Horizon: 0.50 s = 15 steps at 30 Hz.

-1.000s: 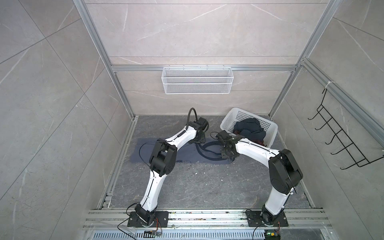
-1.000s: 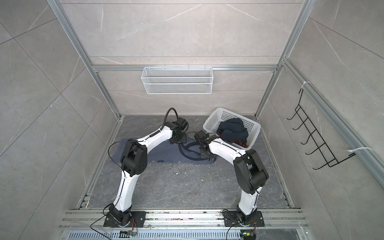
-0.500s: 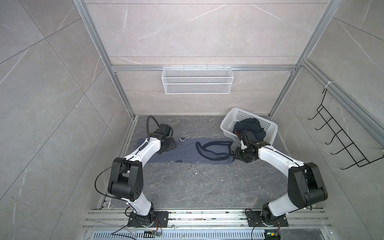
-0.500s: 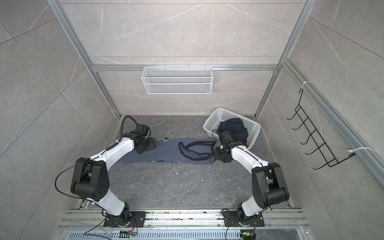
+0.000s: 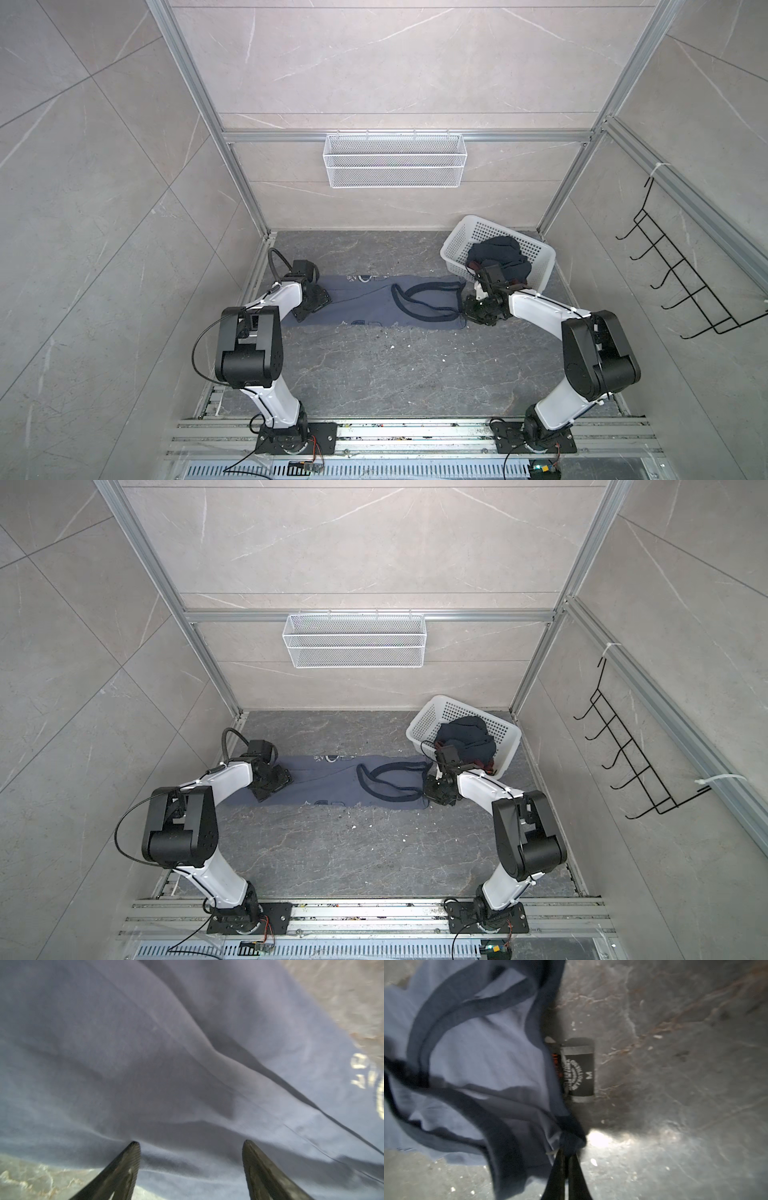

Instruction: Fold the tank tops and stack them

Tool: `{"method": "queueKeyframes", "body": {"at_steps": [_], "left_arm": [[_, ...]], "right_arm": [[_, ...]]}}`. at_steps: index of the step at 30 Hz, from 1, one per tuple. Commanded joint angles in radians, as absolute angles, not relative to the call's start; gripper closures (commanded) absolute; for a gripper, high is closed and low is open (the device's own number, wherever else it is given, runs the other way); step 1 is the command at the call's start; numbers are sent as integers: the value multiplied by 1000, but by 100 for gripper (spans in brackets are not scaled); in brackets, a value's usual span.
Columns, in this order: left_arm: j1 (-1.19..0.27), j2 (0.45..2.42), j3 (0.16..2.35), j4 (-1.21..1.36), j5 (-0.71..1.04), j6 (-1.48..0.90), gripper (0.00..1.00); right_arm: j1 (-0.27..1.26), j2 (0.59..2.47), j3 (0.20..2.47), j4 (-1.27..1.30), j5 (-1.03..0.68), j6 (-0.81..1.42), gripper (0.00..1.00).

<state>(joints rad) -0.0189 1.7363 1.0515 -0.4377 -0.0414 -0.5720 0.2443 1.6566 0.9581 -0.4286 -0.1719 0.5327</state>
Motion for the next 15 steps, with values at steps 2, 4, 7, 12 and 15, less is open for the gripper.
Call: {"method": "queueKeyframes", "body": {"at_steps": [2, 4, 7, 12, 15], "left_arm": [[16, 1758, 1048, -428, -30, -587, 20], [27, 1758, 1044, -428, -31, -592, 20], [43, 1752, 1038, -428, -33, -597, 20], [46, 1743, 1042, -422, -13, -579, 19], [42, 1726, 1040, -419, 9, -577, 18]], "right_arm": [[220, 1607, 925, -474, -72, 539, 100], [210, 1607, 920, -473, -62, 540, 100], [189, 1605, 907, -465, -61, 539, 100], [184, 1601, 915, -448, -120, 510, 91], [185, 1576, 926, -477, -97, 497, 63]]}}
